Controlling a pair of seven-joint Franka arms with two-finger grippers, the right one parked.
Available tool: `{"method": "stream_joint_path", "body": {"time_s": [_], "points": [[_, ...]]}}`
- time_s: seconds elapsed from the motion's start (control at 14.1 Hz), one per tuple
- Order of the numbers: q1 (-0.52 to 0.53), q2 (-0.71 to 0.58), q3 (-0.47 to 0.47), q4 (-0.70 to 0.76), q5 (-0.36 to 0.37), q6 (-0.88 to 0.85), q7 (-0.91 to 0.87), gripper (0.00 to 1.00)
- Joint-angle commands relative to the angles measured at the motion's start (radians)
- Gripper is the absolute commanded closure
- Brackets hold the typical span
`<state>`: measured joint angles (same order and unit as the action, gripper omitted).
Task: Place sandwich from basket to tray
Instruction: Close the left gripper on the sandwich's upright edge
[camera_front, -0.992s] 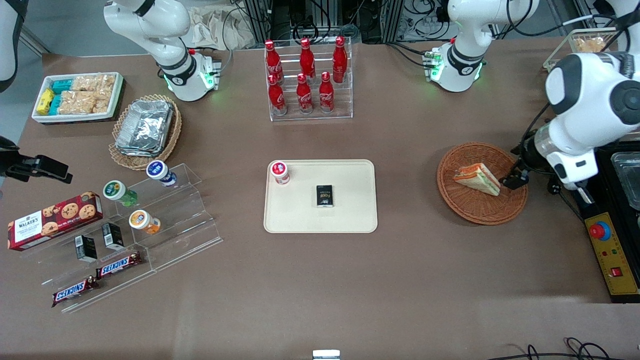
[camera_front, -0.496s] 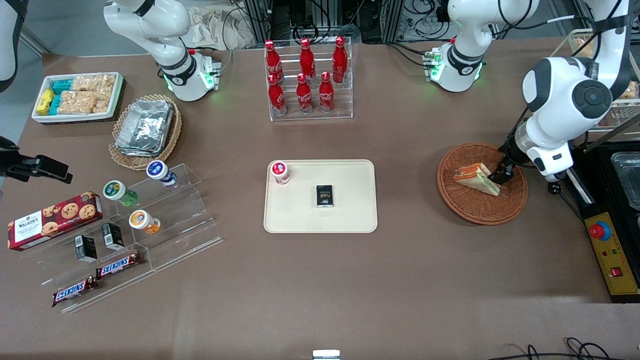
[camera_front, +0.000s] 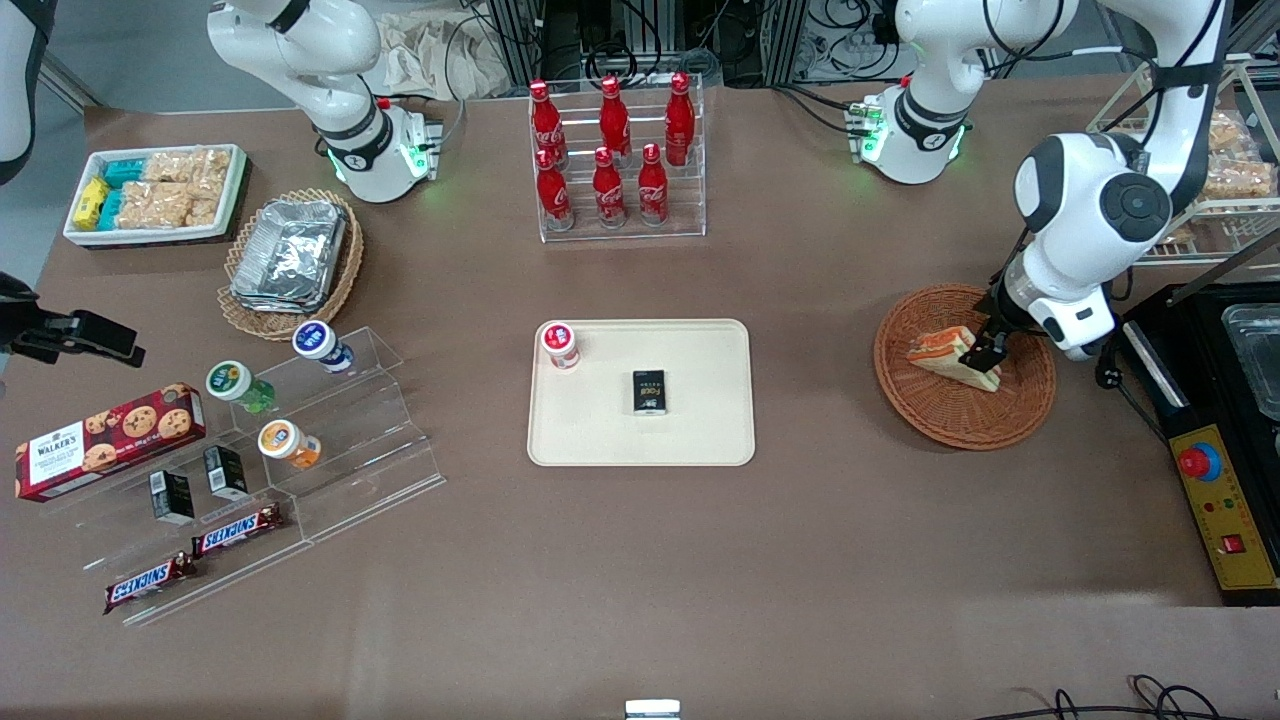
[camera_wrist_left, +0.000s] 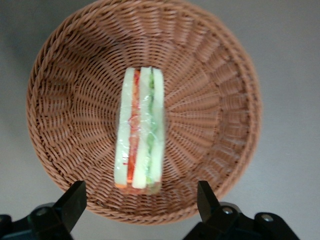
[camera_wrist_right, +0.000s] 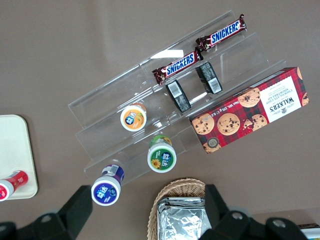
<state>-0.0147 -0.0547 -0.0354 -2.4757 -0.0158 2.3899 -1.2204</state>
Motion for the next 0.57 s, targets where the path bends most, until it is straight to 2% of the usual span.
{"method": "stream_joint_path", "body": {"time_s": [0.0, 0.5], "points": [[0.007, 0.03, -0.004, -0.055, 0.025, 0.096, -0.051, 0.01], [0.022, 0.101, 0.0, -0.12, 0.027, 0.23, -0.033, 0.01]]}}
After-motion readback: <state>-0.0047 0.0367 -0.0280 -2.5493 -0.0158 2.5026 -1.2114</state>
